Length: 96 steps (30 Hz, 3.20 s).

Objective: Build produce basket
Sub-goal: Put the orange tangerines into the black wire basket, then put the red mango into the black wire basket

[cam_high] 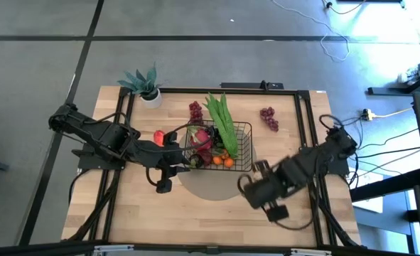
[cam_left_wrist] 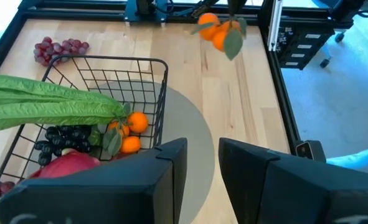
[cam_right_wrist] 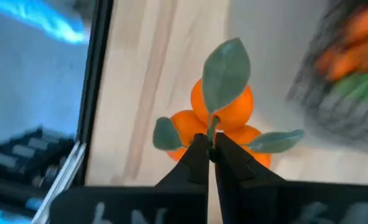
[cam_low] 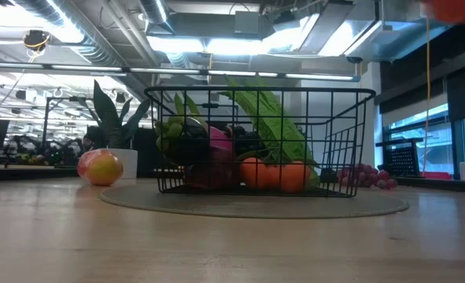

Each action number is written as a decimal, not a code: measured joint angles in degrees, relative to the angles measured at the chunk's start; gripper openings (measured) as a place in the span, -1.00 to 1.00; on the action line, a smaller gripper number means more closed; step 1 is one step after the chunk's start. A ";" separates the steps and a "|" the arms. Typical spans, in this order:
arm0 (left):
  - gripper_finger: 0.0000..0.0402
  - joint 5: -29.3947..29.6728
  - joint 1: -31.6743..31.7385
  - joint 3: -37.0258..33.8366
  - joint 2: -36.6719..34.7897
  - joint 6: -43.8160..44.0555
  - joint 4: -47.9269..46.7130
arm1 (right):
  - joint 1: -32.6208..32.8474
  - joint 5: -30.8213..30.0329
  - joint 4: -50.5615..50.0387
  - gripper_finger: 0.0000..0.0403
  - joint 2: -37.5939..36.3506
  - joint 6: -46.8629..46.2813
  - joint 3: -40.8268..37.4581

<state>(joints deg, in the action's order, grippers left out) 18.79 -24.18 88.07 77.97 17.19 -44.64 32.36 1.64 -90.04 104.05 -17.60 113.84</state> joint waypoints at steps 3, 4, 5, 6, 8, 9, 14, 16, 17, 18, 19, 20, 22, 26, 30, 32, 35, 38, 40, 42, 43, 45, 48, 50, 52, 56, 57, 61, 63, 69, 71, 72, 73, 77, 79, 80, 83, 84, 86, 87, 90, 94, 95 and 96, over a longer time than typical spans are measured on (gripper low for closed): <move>-0.59 -0.01 0.00 0.00 0.00 -0.02 0.00 | -3.42 -4.21 0.07 -1.00 -0.02 4.03 5.15; -0.59 -0.02 0.00 0.00 0.00 0.01 -0.01 | -4.58 -6.13 0.08 -1.00 -0.02 5.12 6.58; -0.59 -0.02 0.00 0.00 0.00 0.02 0.00 | -5.79 -8.31 0.10 -1.00 -0.02 6.48 7.86; -0.59 0.00 0.00 0.01 0.00 0.02 0.00 | -7.15 -10.51 0.11 -1.00 -0.02 7.86 8.81; -0.59 0.00 0.00 0.00 0.00 0.05 0.00 | -10.12 -13.65 0.09 -1.00 -0.11 11.19 9.51; -0.59 0.00 0.02 0.02 0.00 0.07 0.00 | -11.70 -14.14 0.02 -1.00 -0.10 12.82 9.48; -0.59 0.03 0.04 0.00 0.00 0.92 0.02 | -19.72 -11.74 0.71 -1.00 -0.07 19.07 5.11; -0.59 0.51 0.04 0.02 0.00 2.11 0.02 | -22.41 -9.34 0.86 -1.00 -0.04 21.28 1.98; -0.59 0.95 0.02 0.02 0.00 2.47 0.02 | -23.52 -8.36 1.19 -1.00 -0.04 22.70 0.28; -0.59 1.41 0.04 0.00 0.00 2.88 0.02 | -24.41 -7.70 2.00 -1.00 -0.04 24.06 -1.49; -0.59 1.73 0.04 0.00 0.00 3.21 0.02 | -25.16 -7.33 3.17 -1.00 -0.04 25.49 -3.30; -0.59 1.90 0.04 0.02 0.00 3.27 0.02 | -25.79 -7.18 4.74 -1.00 -0.04 26.88 -5.27; -0.59 2.51 0.04 0.02 0.00 3.31 0.04 | -26.82 -7.02 8.45 -1.00 0.04 29.69 -8.54; -0.59 3.63 0.16 0.02 0.00 3.58 0.02 | -27.99 -6.86 17.02 -1.00 0.04 34.33 -13.33; -0.59 3.67 1.11 0.02 0.00 4.86 0.02 | -28.68 -2.39 26.10 -1.00 0.06 36.21 -15.98; -0.59 3.76 1.67 0.02 0.00 5.15 0.04 | -28.78 -1.03 30.94 -1.00 0.04 36.31 -17.30; -0.59 3.76 2.22 0.02 0.00 5.20 0.04 | -28.74 1.11 34.37 -1.00 0.04 36.81 -19.57; -0.59 3.72 2.61 0.02 0.00 5.22 0.04 | -28.82 1.11 35.99 -1.00 0.04 37.58 -22.49; -0.59 3.74 2.94 0.02 0.00 5.24 0.04 | -29.07 0.91 35.81 -1.00 0.13 37.83 -24.07; -0.59 3.73 3.27 0.02 0.00 5.27 0.04 | -29.27 0.20 36.39 -1.00 0.13 37.83 -25.11; -0.59 3.73 3.44 0.02 0.00 5.27 0.04 | -29.35 -0.02 36.68 -1.00 0.13 37.86 -25.50; -0.59 3.72 3.77 0.02 0.00 5.31 0.04 | -29.52 -0.01 36.69 -1.00 0.13 38.97 -26.11; -0.59 3.72 4.32 0.02 0.00 5.35 0.02 | -29.53 -0.04 36.80 -0.98 0.13 39.89 -26.16; -0.59 3.72 4.48 0.02 0.00 5.38 0.05 | -29.53 -0.34 37.50 -0.94 0.13 39.95 -26.16; -0.59 3.72 4.48 0.02 0.00 5.38 0.04 | -29.53 -0.47 37.91 -0.89 0.13 39.94 -26.16; -0.59 3.69 4.46 0.02 0.00 5.89 -0.08 | -29.53 -0.47 38.04 -0.76 0.13 39.93 -26.16; -0.59 3.67 4.46 0.02 0.00 6.58 -0.41 | -29.53 -0.47 38.12 -0.72 0.13 39.93 -26.16; -0.59 3.73 4.48 0.02 0.00 9.87 -2.45 | -29.52 -0.49 38.88 -0.56 0.13 40.01 -26.15; -0.59 4.50 4.46 0.02 0.00 12.67 -3.80 | -29.53 -0.51 38.15 -0.50 0.13 40.30 -25.62; -0.59 9.48 5.26 0.02 0.00 28.06 -12.27 | -29.42 -0.10 31.81 -0.48 0.13 40.23 -18.76; -0.59 11.34 6.08 0.04 0.00 36.55 -16.61 | -29.39 -0.02 30.32 -0.48 0.08 40.21 -15.97; -0.59 11.87 6.44 0.04 0.00 40.44 -18.74 | -29.39 -0.01 29.09 -0.48 0.07 40.21 -14.68; -0.59 12.01 6.86 0.04 0.00 43.66 -20.86 | -29.39 -0.01 27.70 -0.48 0.07 40.21 -13.38; -0.59 11.55 8.01 -0.21 -0.01 55.63 -29.07 | -29.39 0.01 24.69 -0.48 0.07 40.41 -8.81; -0.59 10.30 8.77 -1.46 -0.06 60.71 -31.38 | -29.39 0.01 22.08 -0.48 0.07 40.43 -6.45; -0.59 9.26 9.27 -2.19 -0.02 62.68 -32.55 | -29.39 0.02 21.09 -0.48 0.07 40.43 -5.29; -0.59 7.03 10.63 -3.93 -0.01 67.52 -36.03 | -29.70 0.20 17.53 -0.48 -0.21 39.75 -2.72; -0.59 6.31 10.85 -4.63 -0.04 68.99 -37.08 | -29.99 0.68 16.66 -0.48 -0.47 38.92 -2.25; -0.59 5.34 11.41 -6.01 -0.02 70.97 -37.90 | -31.04 4.30 15.71 -0.48 -1.79 38.06 -2.16; -0.59 5.08 11.73 -6.59 -0.02 71.25 -37.86 | -31.66 7.27 15.60 -0.48 -2.71 37.41 -2.51; -0.59 3.00 13.05 -8.02 -0.02 71.36 -37.83 | -33.57 15.27 15.57 -0.48 -5.06 36.71 -4.25; -0.59 0.38 15.67 -10.41 -0.03 72.78 -37.67 | -35.79 16.22 15.19 -0.48 -7.86 37.02 -7.29; -0.59 -0.76 16.57 -11.24 -0.02 72.88 -37.59 | -36.43 16.33 15.03 -0.48 -8.61 37.30 -8.14; -0.59 -2.18 17.51 -12.04 -0.02 73.54 -37.50 | -36.99 16.47 14.95 -0.48 -9.26 37.54 -8.94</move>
<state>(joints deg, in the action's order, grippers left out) 16.60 -6.68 76.04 77.95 90.73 -82.14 -4.63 18.10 -75.10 94.79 19.94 104.89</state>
